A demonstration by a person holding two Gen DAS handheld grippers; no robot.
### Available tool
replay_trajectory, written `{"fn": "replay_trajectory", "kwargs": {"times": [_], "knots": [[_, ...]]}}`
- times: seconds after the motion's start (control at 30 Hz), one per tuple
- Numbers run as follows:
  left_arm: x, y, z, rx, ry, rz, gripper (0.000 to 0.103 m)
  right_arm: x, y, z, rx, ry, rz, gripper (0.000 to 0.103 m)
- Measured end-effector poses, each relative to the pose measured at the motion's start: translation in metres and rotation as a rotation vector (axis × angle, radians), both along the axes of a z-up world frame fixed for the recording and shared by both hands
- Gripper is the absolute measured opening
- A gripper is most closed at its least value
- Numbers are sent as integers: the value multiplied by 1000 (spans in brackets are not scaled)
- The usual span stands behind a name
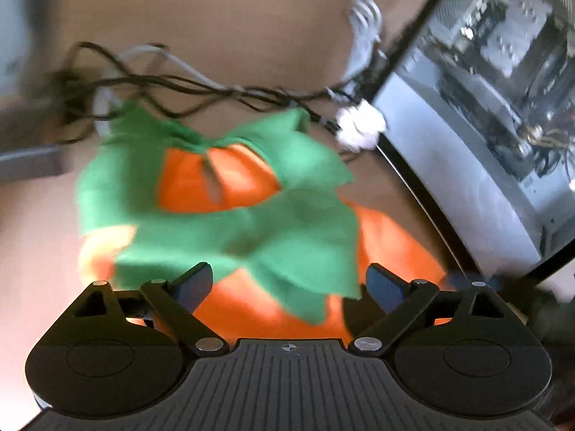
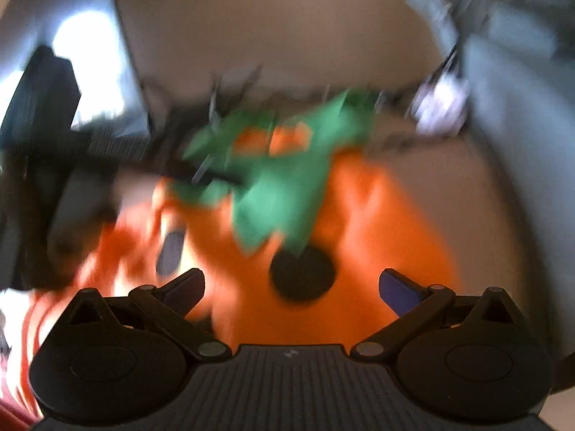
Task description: Fold clothes
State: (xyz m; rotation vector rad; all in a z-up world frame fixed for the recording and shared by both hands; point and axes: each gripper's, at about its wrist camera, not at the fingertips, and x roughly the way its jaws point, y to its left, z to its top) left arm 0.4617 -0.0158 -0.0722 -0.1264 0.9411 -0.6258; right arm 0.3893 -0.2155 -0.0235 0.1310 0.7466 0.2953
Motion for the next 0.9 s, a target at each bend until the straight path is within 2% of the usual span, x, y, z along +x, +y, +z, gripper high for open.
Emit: {"fn": "replay_trajectory", "kwargs": {"times": [0.07,0.13,0.2,0.23,0.27,0.3,0.43,0.5,0.6,0.63,0.77,0.9], "knots": [[-4,13,-4,-11,-1,62,96,7,-4,27,-33,-92,-32,103],[-5,24,-9,-25,10,123,96,25,3,44,-75,-148,-38,95],[-4,32,-16,-50,46,171,96,54,25,45,-136,-160,-4,66],[-6,35,-19,-62,59,188,96,69,36,44,-169,-159,16,59],[-9,38,-19,-68,62,192,96,84,48,40,-197,-149,40,44],[-12,38,-18,-68,60,190,96,98,62,33,-214,-125,70,38],[-33,38,-12,-56,55,160,98,149,96,3,-236,-42,162,33],[-41,39,-16,-52,76,153,99,172,99,-7,-143,26,166,25],[-49,39,-25,-20,84,159,99,190,104,-17,41,148,247,25],[-51,39,-27,-6,82,162,99,192,110,-21,70,177,278,25],[-57,35,-31,28,49,157,100,192,145,-36,30,208,359,25],[-66,32,-33,61,26,140,103,202,153,-43,-50,130,322,25]]}}
